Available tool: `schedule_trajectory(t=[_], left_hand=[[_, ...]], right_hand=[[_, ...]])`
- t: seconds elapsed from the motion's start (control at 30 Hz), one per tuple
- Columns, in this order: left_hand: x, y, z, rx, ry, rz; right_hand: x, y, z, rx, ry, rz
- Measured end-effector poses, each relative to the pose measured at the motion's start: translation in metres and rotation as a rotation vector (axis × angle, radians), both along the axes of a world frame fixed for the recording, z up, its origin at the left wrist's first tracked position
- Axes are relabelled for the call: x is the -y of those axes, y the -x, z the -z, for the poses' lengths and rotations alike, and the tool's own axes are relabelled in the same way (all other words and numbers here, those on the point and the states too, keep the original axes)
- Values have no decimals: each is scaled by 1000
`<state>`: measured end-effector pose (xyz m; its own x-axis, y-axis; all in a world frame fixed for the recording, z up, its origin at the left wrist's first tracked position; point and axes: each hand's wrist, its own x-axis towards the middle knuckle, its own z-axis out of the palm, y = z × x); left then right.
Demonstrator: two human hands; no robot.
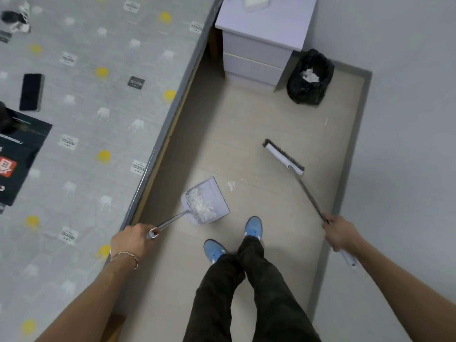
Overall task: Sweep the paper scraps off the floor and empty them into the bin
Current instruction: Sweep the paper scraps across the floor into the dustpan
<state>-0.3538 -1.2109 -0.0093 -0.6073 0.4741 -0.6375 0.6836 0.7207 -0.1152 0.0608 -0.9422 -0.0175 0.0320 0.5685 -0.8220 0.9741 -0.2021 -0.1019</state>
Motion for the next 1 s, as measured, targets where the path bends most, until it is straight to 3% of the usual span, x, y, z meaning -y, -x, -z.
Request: schedule_trajectory(t=[0.17, 0.3, 0.6, 0.73, 0.87, 1.0], left_hand=[[-11, -10, 15, 3, 31, 36], [-13, -17, 23, 15, 50, 8], [-26, -19, 27, 2, -12, 68], [-17, -3, 28, 19, -55, 62], [-8, 14, 28, 78, -58, 66], [-1, 15, 21, 124, -32, 104]], right_hand=[[-6, 26, 37, 31, 154, 62], [39, 65, 44, -72, 207, 301], [161, 149, 23, -164, 397, 262], [173, 151, 7, -244, 396, 324], [161, 129, -25, -226, 361, 591], [141, 115, -27, -226, 249, 505]])
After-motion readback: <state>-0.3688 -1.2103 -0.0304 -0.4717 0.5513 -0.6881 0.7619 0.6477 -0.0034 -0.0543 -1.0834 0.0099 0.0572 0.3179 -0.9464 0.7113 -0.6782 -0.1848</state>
